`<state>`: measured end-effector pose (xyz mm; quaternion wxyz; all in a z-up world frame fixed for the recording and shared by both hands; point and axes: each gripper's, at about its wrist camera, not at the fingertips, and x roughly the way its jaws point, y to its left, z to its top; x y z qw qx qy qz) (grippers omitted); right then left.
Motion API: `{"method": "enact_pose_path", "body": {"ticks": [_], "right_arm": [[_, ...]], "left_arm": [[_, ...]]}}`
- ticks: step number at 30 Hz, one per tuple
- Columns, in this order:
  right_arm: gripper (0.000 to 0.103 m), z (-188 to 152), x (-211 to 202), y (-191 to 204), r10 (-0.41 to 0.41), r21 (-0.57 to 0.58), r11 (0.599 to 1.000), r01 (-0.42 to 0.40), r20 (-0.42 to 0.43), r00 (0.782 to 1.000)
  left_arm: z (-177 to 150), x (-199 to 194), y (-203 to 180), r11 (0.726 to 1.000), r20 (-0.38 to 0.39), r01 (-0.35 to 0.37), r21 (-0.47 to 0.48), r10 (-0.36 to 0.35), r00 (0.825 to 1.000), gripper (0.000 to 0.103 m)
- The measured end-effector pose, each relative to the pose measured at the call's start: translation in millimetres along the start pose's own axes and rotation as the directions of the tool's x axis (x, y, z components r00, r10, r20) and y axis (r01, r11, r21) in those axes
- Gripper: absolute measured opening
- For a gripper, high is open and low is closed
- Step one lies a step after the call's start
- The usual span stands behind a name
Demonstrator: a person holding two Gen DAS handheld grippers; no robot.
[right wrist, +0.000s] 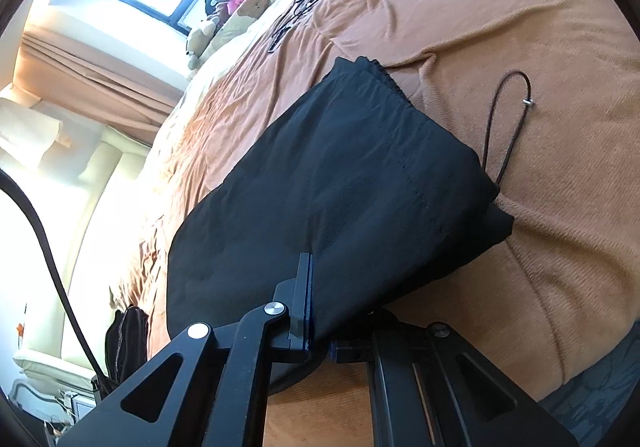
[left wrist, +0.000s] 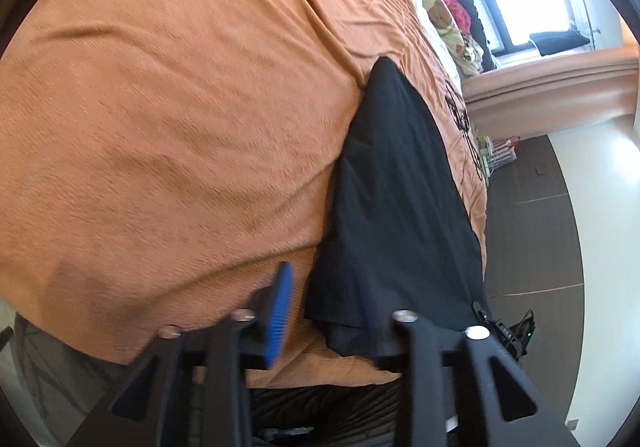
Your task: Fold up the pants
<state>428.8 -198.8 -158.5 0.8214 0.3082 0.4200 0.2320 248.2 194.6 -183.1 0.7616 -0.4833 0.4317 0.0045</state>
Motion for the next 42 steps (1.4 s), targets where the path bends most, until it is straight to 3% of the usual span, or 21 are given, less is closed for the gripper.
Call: {"method": "enact_pose_path", "body": {"ticks": [6, 13, 16, 17, 18, 19, 22, 23, 24, 32, 36, 39, 42], "right_arm": [[0.003, -6, -3, -11, 0.013, 0.007, 1.0, -0.013, -0.024, 1.0], [0.003, -13, -12, -18, 0.036, 0.019, 0.999, -0.036, -0.033, 0.999], [0.004, -17, -12, -20, 0.038, 0.032, 0.999, -0.037, -0.044, 0.998], [0.005, -18, -13, -21, 0.039, 0.04, 0.999, -0.037, -0.049, 0.998], [0.007, -19, -14, -22, 0.039, 0.049, 0.998, -0.036, -0.052, 0.998], [0.009, -20, -15, -22, 0.039, 0.059, 0.998, -0.036, -0.057, 0.998], [0.037, -26, -24, -26, 0.026, 0.09, 0.996, -0.022, -0.049, 0.998], [0.053, -27, -27, -25, 0.027, 0.096, 0.995, -0.023, -0.042, 0.999], [0.058, -28, -30, -26, 0.03, 0.092, 0.995, -0.026, -0.035, 0.999], [0.058, -23, -22, -40, 0.041, 0.154, 0.987, -0.04, -0.008, 0.999], [0.037, -30, -24, -27, 0.015, 0.097, 0.995, -0.014, -0.009, 1.0], [0.03, -39, -28, -14, 0.011, 0.02, 1.0, -0.011, -0.016, 1.0], [0.03, -48, -33, -3, -0.019, -0.043, 0.999, 0.018, -0.025, 0.999]], "left_arm": [[-1, 20, 3, 1.0, -0.029, -0.013, -0.006, 0.013, 1.0, 0.044], [-10, 31, 0, 0.997, -0.059, 0.071, -0.035, -0.073, 0.996, 0.044], [-15, 31, 0, 0.997, -0.032, 0.071, -0.034, -0.072, 0.997, 0.042], [-14, 31, 1, 0.997, -0.024, 0.072, -0.038, -0.073, 0.997, 0.029], [-15, 31, 2, 0.997, -0.022, 0.071, -0.042, -0.072, 0.997, 0.009], [-15, 31, 3, 0.996, -0.023, 0.078, -0.044, -0.079, 0.997, 0.006], [-17, 24, -1, 0.997, 0.005, 0.078, -0.026, -0.078, 0.997, 0.005], [-18, 20, -2, 0.996, 0.01, 0.087, -0.028, -0.087, 0.996, 0.005], [-18, 18, -1, 0.995, 0.013, 0.093, -0.03, -0.092, 0.996, 0.005], [-18, -8, 2, 0.995, 0.054, 0.095, -0.018, -0.094, 0.994, 0.004], [-16, -19, 6, 0.996, 0.071, 0.087, -0.026, -0.085, 0.994, 0.004], [-19, -28, 11, 0.996, 0.085, 0.078, -0.032, -0.075, 0.994, 0.004], [-21, -38, 15, 0.997, 0.095, 0.063, -0.04, -0.059, 0.994, 0.004]]}}
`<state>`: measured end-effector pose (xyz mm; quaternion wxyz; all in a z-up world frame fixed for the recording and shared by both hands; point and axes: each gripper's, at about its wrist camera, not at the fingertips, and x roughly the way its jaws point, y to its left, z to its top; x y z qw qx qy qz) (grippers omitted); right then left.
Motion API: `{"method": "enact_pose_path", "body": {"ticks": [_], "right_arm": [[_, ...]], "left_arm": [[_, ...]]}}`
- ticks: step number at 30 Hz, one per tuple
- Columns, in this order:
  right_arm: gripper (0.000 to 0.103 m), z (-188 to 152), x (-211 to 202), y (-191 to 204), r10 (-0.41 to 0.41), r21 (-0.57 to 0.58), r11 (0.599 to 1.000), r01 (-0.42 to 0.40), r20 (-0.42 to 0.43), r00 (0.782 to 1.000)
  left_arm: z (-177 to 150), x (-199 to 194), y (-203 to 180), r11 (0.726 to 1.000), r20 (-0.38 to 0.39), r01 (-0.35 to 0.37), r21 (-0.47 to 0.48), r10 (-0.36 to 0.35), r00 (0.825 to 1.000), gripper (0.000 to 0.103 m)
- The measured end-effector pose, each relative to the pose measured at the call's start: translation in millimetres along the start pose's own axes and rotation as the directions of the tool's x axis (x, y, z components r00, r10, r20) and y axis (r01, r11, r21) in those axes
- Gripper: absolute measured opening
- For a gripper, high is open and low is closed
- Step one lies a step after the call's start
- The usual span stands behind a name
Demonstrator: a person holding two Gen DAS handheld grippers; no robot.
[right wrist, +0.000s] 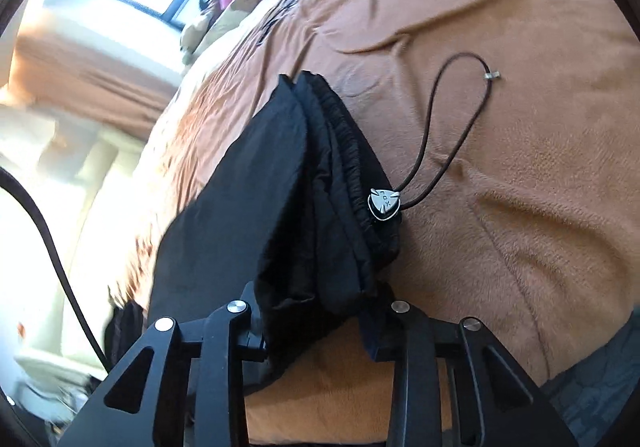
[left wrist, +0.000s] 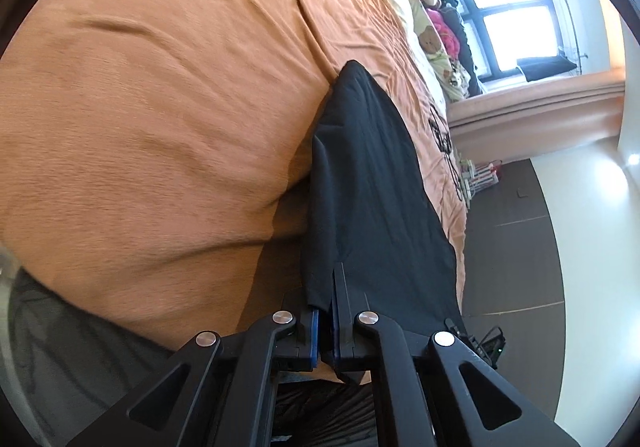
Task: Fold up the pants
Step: 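Open right gripper and release the folded pants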
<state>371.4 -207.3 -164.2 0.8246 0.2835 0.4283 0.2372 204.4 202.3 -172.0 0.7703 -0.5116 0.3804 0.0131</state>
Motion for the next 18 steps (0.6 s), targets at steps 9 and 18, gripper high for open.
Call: {"method": "enact_pose_path", "body": {"ticks": [9, 18], "right_arm": [[0.037, -4, -32, 1, -0.052, -0.058, 0.997, 0.046, -0.1, 0.994], [0.037, -8, -93, 26, -0.086, -0.176, 0.981, 0.081, -0.017, 0.996]], "left_arm": [[-5, -4, 8, 0.995, -0.025, -0.09, 0.037, 0.091, 0.996, 0.006], [-2, -3, 18, 0.994, -0.028, -0.11, 0.025, 0.111, 0.993, 0.03]]}}
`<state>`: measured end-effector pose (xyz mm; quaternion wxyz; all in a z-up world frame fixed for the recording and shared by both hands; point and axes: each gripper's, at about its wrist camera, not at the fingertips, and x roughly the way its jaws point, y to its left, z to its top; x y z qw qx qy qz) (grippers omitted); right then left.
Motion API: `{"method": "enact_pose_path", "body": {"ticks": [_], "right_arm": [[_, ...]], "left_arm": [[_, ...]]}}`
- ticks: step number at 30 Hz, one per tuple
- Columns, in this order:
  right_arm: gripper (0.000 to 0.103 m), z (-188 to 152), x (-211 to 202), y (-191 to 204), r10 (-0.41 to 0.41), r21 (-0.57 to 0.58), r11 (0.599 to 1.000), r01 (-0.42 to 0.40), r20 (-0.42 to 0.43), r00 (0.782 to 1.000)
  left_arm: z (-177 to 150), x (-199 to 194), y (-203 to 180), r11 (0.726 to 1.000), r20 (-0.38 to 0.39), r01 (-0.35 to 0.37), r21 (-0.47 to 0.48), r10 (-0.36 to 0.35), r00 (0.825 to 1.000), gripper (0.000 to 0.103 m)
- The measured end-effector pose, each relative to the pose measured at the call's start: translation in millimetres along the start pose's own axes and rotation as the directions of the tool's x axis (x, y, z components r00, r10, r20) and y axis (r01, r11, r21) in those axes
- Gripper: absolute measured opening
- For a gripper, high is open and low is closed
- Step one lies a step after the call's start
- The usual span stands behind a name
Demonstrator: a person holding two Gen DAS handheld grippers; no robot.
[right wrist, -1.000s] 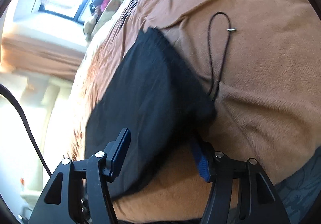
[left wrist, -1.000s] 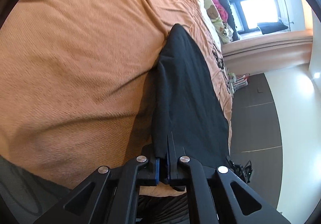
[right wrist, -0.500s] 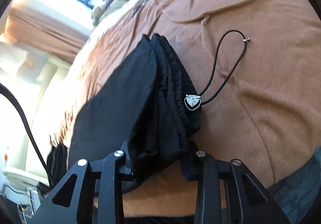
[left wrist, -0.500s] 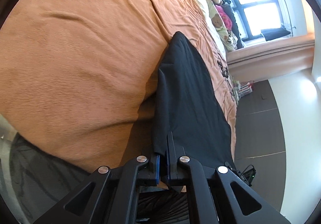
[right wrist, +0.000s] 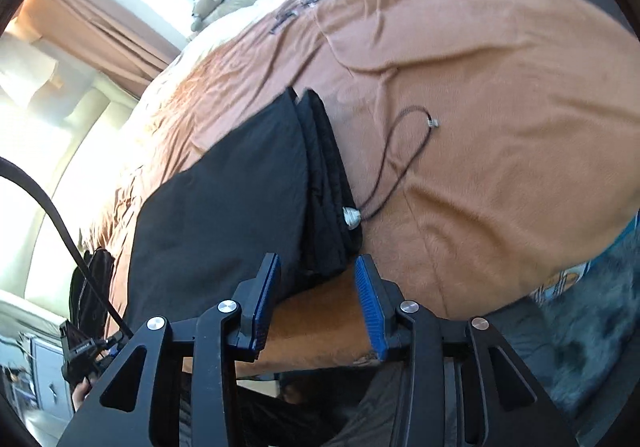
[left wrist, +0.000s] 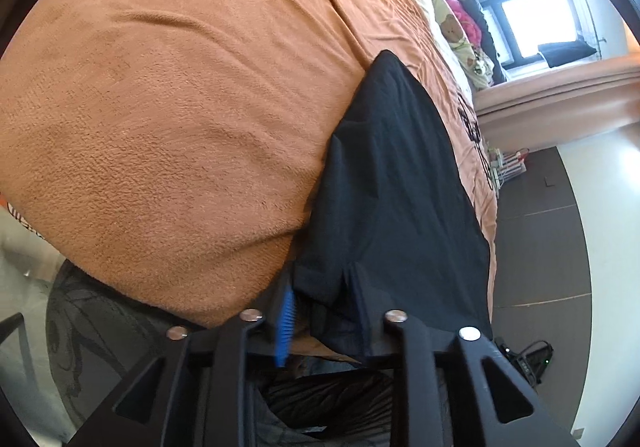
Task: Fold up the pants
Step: 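Open right gripper and release the folded pants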
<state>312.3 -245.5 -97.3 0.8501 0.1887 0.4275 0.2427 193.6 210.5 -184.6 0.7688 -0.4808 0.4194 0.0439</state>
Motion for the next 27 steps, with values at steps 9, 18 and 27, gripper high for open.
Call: {"method": "enact_pose_path", "body": {"ticks": [9, 18, 27], "right_arm": [[0.034, 5, 27, 11, -0.024, -0.078, 0.997, 0.022, -0.025, 0.999], [0.023, 40, 58, 24, -0.052, -0.174, 0.984, 0.04, -0.065, 0.997], [0.023, 61, 84, 31, -0.05, -0.22, 0.975, 0.028, -0.095, 0.994]], "left_arm": [[1, 1, -3, 1.0, 0.019, -0.003, -0.005, 0.003, 1.0, 0.039], [6, 11, -9, 1.0, 0.01, -0.017, 0.003, 0.017, 1.0, 0.039], [6, 14, -6, 0.999, 0.013, -0.027, -0.017, 0.027, 1.0, 0.039]]}}
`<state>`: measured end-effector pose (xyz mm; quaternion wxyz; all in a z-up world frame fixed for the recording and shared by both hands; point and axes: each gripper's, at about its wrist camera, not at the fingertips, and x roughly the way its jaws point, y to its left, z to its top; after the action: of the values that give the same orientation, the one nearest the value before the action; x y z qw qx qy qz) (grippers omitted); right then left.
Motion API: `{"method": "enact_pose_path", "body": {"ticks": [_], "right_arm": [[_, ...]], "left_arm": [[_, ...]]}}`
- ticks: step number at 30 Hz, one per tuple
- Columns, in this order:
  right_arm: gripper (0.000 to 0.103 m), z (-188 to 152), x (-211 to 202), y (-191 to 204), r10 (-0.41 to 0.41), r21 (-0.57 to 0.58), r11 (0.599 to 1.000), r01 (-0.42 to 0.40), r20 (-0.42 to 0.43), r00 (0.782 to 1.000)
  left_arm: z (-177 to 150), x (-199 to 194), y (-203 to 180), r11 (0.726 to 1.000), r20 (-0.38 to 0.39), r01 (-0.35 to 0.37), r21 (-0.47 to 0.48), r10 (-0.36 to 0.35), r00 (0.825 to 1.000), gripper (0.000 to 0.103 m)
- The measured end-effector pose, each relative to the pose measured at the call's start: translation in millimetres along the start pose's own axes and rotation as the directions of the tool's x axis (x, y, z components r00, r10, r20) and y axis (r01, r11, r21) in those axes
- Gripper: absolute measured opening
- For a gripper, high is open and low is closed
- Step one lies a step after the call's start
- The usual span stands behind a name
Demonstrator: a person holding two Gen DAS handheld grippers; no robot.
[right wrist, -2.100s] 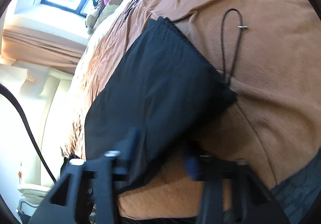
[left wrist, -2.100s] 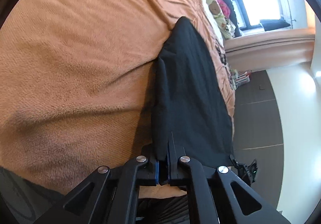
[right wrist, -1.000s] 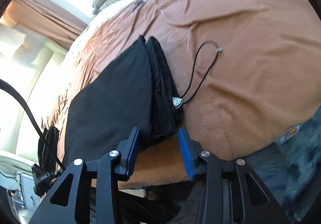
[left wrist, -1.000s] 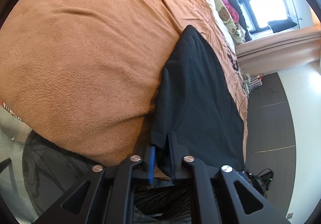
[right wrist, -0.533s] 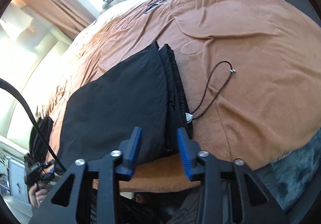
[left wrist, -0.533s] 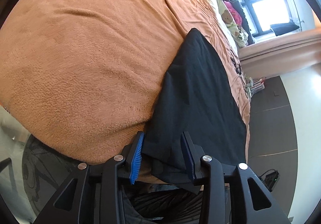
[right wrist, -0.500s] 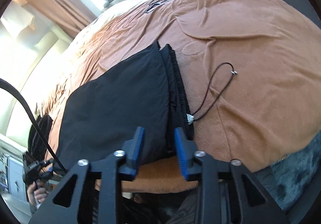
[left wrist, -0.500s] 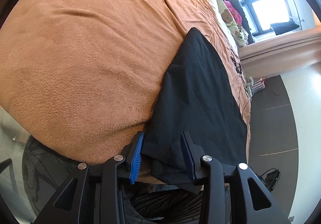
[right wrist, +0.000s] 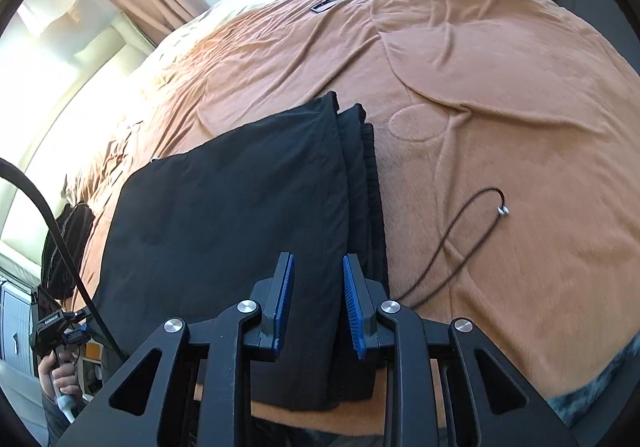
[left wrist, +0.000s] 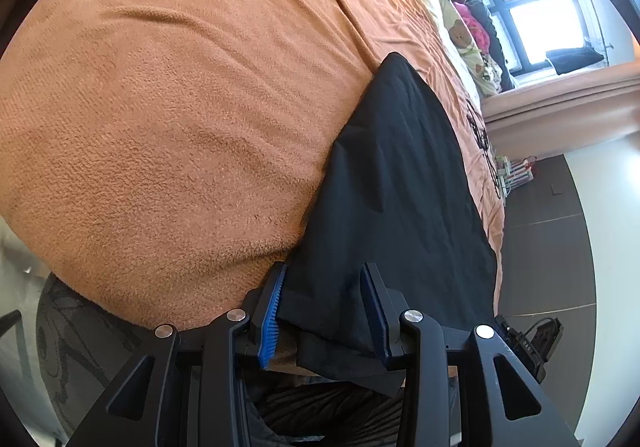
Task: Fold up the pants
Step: 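Close right gripper empty and move it over the folded black pants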
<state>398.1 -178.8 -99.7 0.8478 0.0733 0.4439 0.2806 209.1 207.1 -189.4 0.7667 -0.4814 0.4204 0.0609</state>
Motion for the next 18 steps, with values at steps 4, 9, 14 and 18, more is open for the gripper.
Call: {"method": "enact_pose_path", "body": {"ticks": [4, 9, 14, 18], "right_arm": [[0.023, 11, 15, -2, -0.011, -0.013, 1.0, 0.011, -0.012, 1.0], [0.023, 24, 30, -2, -0.012, -0.03, 0.999, 0.011, -0.012, 1.0], [0.003, 32, 41, -2, -0.028, -0.049, 0.998, 0.027, -0.014, 1.0], [0.001, 29, 32, 1, -0.033, -0.085, 0.996, 0.035, 0.029, 0.999]], "left_arm": [[2, 1, 0, 1.0, -0.001, -0.002, -0.008, 0.002, 1.0, 0.039], [3, 3, 0, 1.0, 0.001, -0.005, -0.016, 0.005, 1.0, 0.039], [5, 5, 0, 1.0, 0.003, -0.009, -0.022, 0.009, 1.0, 0.039], [3, 6, -3, 1.0, 0.005, -0.023, -0.013, 0.023, 1.0, 0.041]]}}
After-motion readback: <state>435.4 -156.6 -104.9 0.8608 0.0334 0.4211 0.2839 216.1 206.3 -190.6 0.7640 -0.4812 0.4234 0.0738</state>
